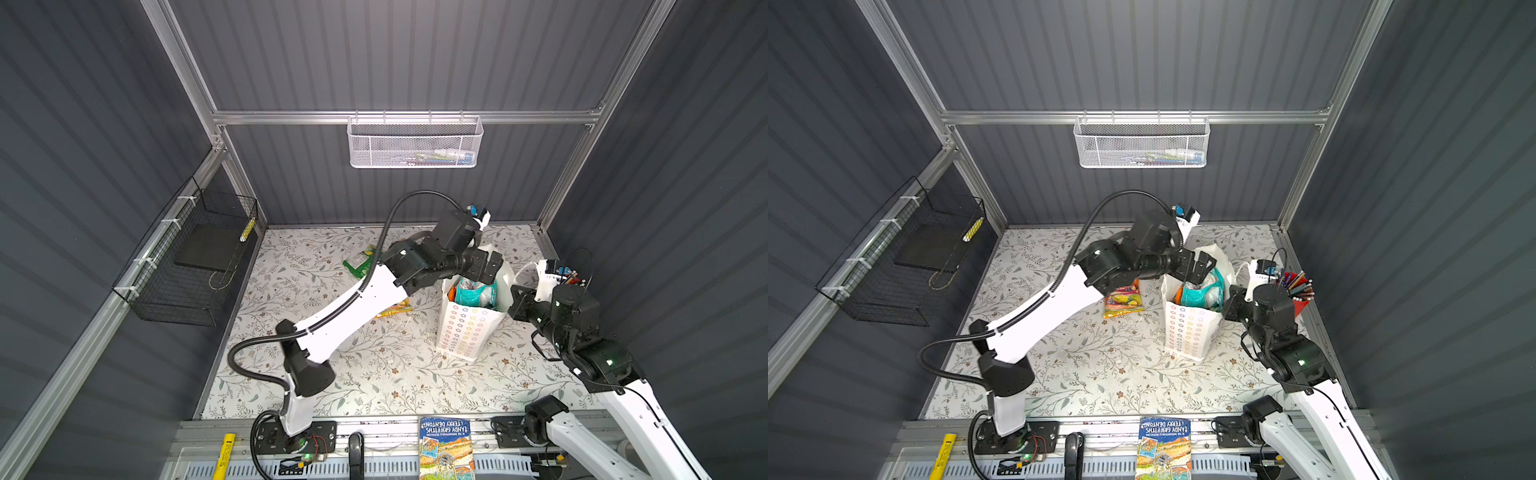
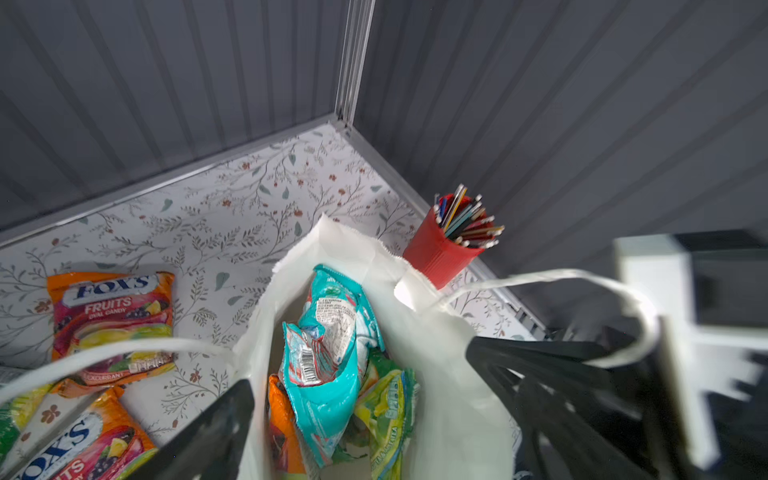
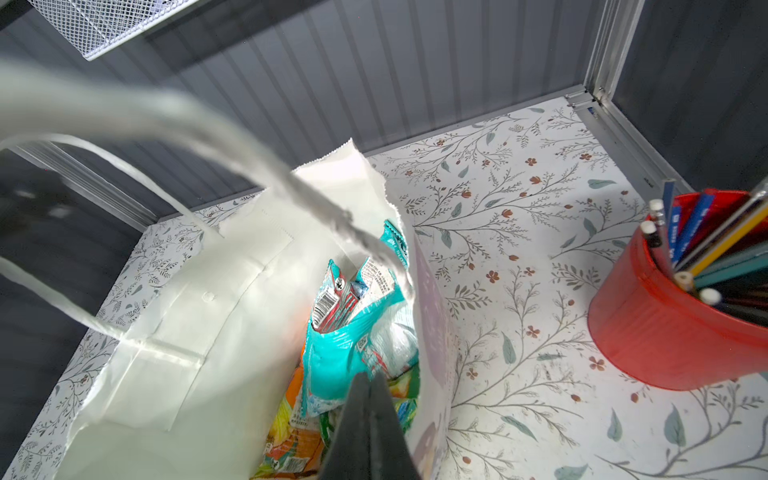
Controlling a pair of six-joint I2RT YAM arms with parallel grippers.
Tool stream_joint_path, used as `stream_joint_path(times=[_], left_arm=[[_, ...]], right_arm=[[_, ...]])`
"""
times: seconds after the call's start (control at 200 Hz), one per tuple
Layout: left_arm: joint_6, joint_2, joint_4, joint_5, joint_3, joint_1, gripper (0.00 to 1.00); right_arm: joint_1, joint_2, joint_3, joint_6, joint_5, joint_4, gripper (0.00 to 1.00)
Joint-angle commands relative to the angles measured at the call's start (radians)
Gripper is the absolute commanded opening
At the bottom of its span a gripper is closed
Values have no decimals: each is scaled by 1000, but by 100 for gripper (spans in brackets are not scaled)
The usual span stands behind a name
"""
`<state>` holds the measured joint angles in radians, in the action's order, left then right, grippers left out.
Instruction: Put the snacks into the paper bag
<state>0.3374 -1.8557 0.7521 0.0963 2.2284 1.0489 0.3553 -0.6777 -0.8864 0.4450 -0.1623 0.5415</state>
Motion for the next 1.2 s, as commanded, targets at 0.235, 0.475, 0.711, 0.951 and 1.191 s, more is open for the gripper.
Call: stream_joint_path(times=[0.235,0.475,0.711,0.951,1.191], left_arm=[[-50,103,83,243,-85,1,100],[-6,-25,156,261,15,-29,100],[20,-37,116,202,-9,-80,94],[32,5,48,133,-79,-129,58],[20,-118,84,7,107,-180,0]], right_arm=[[-3,28,-25,12,-17,-17,40],[-6,41,-91,47,-101,43,63],[-9,1,-156,46,-130,74,54],[-12,-83,-209,44,-127,60,13],[-21,-213,-314,8,-44,-2,0]])
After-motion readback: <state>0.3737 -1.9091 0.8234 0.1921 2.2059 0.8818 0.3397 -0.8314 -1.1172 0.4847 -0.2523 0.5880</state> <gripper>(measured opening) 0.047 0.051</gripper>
